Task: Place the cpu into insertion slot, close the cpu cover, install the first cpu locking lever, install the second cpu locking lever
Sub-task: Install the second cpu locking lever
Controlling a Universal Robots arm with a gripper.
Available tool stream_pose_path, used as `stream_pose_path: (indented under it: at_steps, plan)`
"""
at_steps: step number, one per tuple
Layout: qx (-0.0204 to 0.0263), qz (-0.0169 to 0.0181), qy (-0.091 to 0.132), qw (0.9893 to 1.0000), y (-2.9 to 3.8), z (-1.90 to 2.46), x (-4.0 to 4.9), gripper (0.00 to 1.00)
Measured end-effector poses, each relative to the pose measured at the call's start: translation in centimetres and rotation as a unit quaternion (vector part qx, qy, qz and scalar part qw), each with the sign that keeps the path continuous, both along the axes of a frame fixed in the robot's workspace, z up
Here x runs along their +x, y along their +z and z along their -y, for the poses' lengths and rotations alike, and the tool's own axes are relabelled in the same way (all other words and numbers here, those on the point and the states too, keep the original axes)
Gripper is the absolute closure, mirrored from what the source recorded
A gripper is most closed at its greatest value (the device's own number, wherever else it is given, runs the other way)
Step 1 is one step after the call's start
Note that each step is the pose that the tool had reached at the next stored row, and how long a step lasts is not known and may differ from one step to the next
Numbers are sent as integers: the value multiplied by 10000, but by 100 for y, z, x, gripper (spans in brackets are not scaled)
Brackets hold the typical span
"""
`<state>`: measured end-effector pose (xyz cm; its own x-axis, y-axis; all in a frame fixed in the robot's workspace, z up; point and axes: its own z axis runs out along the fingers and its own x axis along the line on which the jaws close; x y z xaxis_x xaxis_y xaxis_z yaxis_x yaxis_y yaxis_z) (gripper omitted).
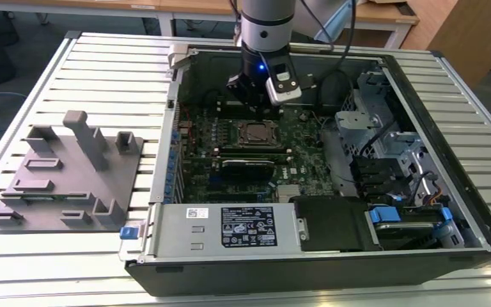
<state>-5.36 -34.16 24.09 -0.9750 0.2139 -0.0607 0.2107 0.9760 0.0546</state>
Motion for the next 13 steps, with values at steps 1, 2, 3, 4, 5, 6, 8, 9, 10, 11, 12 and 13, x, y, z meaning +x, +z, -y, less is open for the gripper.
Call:
stream_pose_path:
  at_steps: [1, 2, 3, 4, 5, 6, 8, 9, 10, 11, 12, 13]
  plan:
    - [0, 0, 0, 10000, 8, 0, 0, 90]
    - [0, 0, 0, 10000, 16, 0, 0, 90]
    - [0, 0, 0, 10000, 23, 0, 0, 90]
    - [0, 0, 0, 10000, 30, 0, 0, 90]
    - [0, 0, 0, 10000, 38, 0, 0, 90]
    - [0, 0, 0, 10000, 45, 0, 0, 90]
    - [0, 0, 0, 10000, 60, 0, 0, 90]
    - [0, 0, 0, 10000, 68, 0, 0, 90]
    - [0, 0, 0, 10000, 76, 0, 0, 90]
    - [0, 0, 0, 10000, 83, 0, 0, 90]
    - [0, 0, 0, 10000, 90, 0, 0, 90]
    - [0, 0, 0, 10000, 98, 0, 0, 90]
